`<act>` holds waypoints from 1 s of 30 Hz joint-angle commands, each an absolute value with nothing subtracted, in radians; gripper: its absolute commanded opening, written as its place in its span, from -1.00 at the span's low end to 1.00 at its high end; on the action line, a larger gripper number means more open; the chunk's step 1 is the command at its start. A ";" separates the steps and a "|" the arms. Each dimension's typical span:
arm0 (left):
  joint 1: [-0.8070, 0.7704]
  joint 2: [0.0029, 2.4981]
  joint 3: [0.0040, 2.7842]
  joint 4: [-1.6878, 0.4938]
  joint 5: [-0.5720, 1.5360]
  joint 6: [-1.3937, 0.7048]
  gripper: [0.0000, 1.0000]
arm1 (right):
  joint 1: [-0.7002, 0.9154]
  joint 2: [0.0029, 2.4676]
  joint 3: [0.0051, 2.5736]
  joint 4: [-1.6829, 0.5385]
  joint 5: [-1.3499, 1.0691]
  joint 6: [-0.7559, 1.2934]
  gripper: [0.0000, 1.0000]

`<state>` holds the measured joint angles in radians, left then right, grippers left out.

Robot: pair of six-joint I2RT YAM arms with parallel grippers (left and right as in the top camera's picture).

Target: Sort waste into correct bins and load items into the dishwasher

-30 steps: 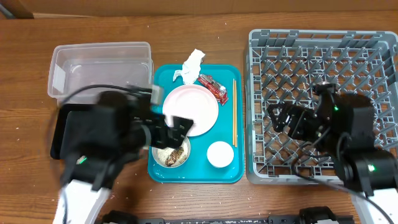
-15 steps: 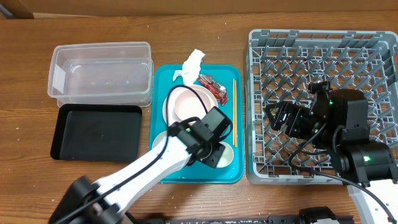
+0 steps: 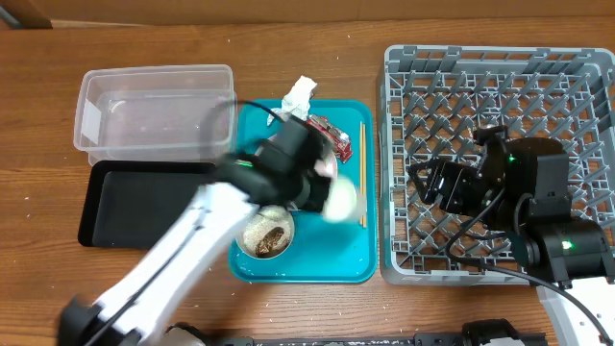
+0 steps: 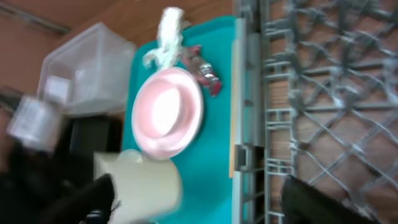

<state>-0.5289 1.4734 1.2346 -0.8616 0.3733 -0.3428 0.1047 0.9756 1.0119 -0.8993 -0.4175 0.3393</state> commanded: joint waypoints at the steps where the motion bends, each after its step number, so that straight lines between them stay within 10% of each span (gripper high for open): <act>1: -0.357 1.399 1.267 -0.832 0.796 -0.265 -0.92 | 0.102 0.971 1.045 -0.866 -0.664 0.231 0.56; 8: -0.183 1.439 1.265 -0.810 1.391 -0.194 -0.92 | 0.134 0.973 1.045 -0.656 -1.013 0.181 0.67; 17: -0.206 1.442 1.265 -0.810 1.415 -0.194 -0.92 | 0.297 1.033 1.045 -0.417 -1.023 0.267 0.82; 26: -0.212 1.442 1.265 -0.810 1.402 -0.194 -0.91 | 0.411 1.110 1.045 -0.315 -1.023 0.297 -0.02; 30: -0.212 1.442 1.265 -0.813 1.382 -0.194 -0.02 | 0.378 1.082 1.045 -0.331 -1.000 0.296 -0.10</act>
